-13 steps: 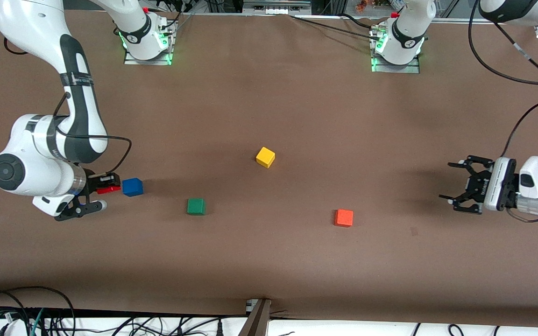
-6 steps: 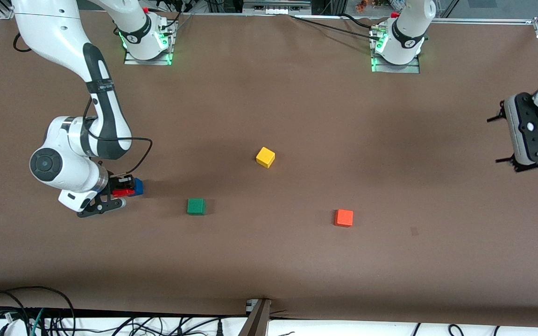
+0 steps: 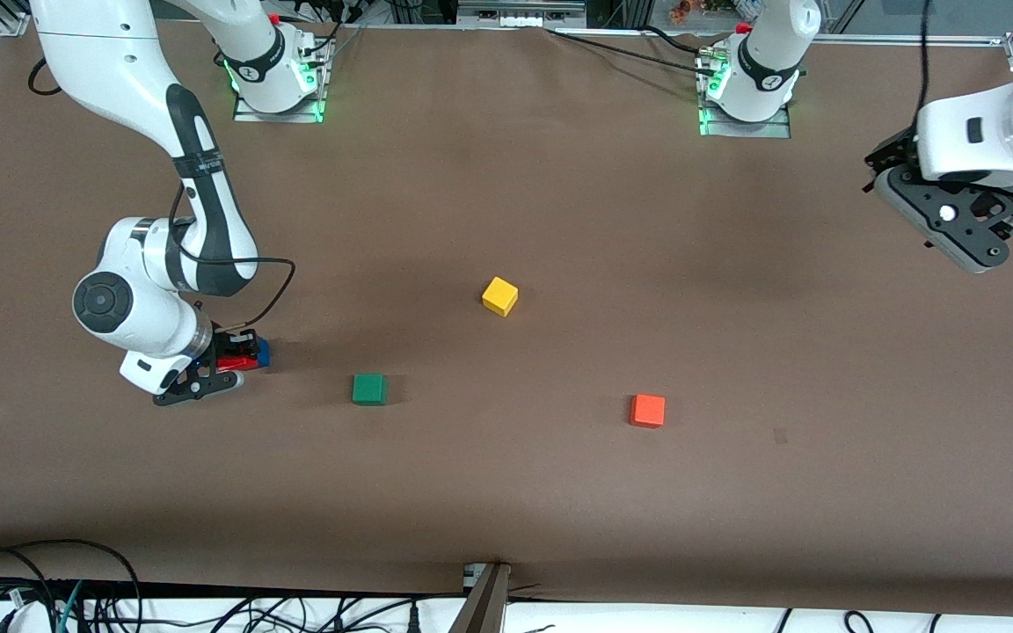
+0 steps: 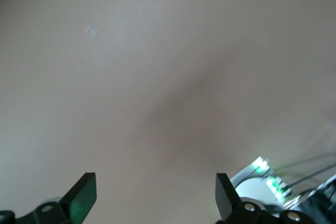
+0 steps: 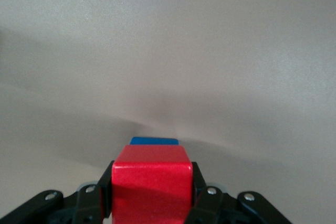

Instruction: Pass red block to right arm, stack on blue

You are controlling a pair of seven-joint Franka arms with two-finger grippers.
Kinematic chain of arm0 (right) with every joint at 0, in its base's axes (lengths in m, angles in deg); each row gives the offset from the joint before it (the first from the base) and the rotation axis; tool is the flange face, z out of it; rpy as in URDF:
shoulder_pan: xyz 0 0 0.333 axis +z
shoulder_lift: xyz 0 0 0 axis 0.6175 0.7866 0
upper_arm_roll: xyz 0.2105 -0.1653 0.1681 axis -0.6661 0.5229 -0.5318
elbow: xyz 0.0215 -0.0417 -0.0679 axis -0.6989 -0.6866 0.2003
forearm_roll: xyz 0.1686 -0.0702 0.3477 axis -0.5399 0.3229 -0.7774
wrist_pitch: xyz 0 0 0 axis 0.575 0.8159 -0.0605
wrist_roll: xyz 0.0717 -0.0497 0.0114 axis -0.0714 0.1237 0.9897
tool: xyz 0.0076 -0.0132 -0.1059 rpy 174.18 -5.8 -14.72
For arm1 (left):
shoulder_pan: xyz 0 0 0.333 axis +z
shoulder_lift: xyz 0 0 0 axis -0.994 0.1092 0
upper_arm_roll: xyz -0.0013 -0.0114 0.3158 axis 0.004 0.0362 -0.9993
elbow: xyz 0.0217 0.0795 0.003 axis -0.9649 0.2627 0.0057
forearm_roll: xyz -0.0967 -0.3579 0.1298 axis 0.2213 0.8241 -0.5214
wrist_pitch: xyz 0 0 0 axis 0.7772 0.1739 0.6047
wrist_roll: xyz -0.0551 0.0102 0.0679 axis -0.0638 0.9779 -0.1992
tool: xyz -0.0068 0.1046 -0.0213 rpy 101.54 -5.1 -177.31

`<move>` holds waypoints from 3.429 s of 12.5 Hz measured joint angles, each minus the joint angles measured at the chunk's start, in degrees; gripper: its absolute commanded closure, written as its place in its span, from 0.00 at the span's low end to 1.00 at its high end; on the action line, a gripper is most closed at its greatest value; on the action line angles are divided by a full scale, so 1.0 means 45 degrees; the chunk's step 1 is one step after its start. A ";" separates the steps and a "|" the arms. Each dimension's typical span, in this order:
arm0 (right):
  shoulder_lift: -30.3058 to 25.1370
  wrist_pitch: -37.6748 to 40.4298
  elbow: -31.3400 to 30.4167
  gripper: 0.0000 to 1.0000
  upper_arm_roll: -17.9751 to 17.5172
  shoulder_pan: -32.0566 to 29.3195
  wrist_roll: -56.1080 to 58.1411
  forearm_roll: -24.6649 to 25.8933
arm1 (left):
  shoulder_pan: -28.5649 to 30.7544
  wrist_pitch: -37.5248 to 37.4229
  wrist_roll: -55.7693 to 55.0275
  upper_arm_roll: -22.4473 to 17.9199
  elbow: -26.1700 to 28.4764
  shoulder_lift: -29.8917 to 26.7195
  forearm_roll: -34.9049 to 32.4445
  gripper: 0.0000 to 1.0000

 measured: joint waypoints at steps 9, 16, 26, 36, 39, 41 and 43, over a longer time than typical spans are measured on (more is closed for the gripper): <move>-0.0469 0.0000 -0.0184 1.00 0.0038 0.0001 -0.0118 0.0001 | 0.0096 0.1803 -0.5699 -0.0615 0.1402 -0.0810 0.0033 0.00; -0.1120 -0.1256 -0.1321 1.00 0.0049 0.0001 -0.0130 0.0003 | 0.0493 0.1975 -0.6888 -0.0618 0.1402 -0.0838 0.0942 0.00; -0.1141 -0.2521 -0.2221 1.00 0.0036 0.0335 -0.0131 0.0005 | 0.1235 0.2051 -0.6917 -0.0757 0.1200 -0.0880 0.0982 0.00; -0.1142 -0.2665 -0.2318 1.00 0.0047 0.0343 -0.0152 0.0005 | 0.1079 0.1829 -0.6922 -0.0481 0.1129 -0.0886 0.0987 0.00; -0.1144 -0.2665 -0.2318 1.00 0.0050 0.0342 -0.0212 0.0005 | 0.1076 0.1826 -0.6927 -0.0363 0.1123 -0.0895 0.1042 0.00; -0.1145 -0.2664 -0.2318 0.67 0.0050 0.0342 -0.0262 0.0005 | 0.1077 0.1825 -0.6927 -0.0363 0.1122 -0.0895 0.1046 0.00; -0.1169 -0.2668 -0.2317 0.00 0.0050 0.0342 -0.0263 0.0005 | 0.1078 0.1825 -0.6927 -0.0346 0.1117 -0.0895 0.1050 0.00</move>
